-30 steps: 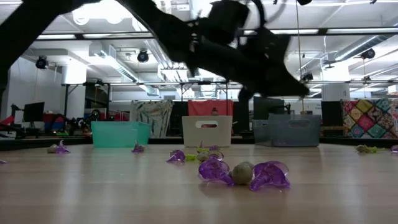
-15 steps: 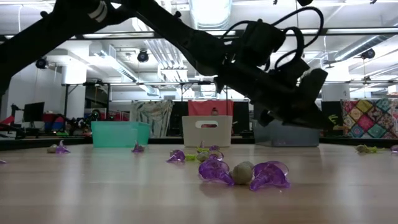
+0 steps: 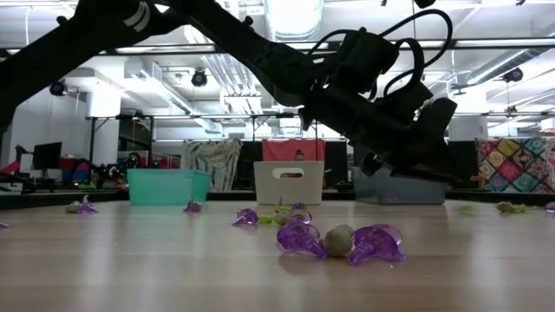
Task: Sort Halloween decoration
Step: Put the green spider toy into the blue bin
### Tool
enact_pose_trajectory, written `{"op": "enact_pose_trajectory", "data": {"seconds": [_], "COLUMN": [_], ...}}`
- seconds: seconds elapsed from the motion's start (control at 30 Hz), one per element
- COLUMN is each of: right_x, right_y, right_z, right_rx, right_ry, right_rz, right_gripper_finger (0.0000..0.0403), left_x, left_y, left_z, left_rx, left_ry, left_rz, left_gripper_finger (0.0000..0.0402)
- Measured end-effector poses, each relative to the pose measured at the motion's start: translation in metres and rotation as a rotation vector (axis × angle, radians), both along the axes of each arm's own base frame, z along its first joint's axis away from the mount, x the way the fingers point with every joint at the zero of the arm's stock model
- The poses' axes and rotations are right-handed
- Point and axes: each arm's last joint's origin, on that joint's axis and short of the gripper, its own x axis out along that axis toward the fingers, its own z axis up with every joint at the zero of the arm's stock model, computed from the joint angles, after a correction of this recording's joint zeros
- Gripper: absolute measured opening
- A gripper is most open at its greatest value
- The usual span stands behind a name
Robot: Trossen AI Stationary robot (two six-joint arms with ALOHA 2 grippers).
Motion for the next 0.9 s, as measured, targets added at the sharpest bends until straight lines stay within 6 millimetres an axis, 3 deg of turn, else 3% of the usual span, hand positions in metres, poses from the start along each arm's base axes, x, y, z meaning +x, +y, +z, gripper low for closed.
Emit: {"op": "enact_pose_trajectory", "data": {"seconds": [0.2, 0.63, 0.8, 0.9], "right_x": [0.000, -0.008, -0.007, -0.004], "right_y": [0.000, -0.002, -0.002, -0.001], "right_z": [0.000, 0.012, 0.014, 0.013], "right_rx": [-0.003, -0.005, -0.029, -0.050], "right_ry": [0.000, -0.092, -0.118, -0.127], "right_rz": [0.001, 0.015, 0.025, 0.035], "right_gripper_finger": [0.0013, 0.0013, 0.0013, 0.0013], "left_x": [-0.004, -0.031, -0.055, -0.081], "left_y": [0.000, 0.007, 0.012, 0.010], "left_z": [0.005, 0.083, 0.102, 0.119], "left_rx": [0.025, 0.174, 0.178, 0.162], "left_ry": [0.049, 0.106, 0.121, 0.107], "left_rz": [-0.014, -0.086, -0.077, -0.066], "left_gripper_finger": [0.0168, 0.0166, 0.0166, 0.0166]}}
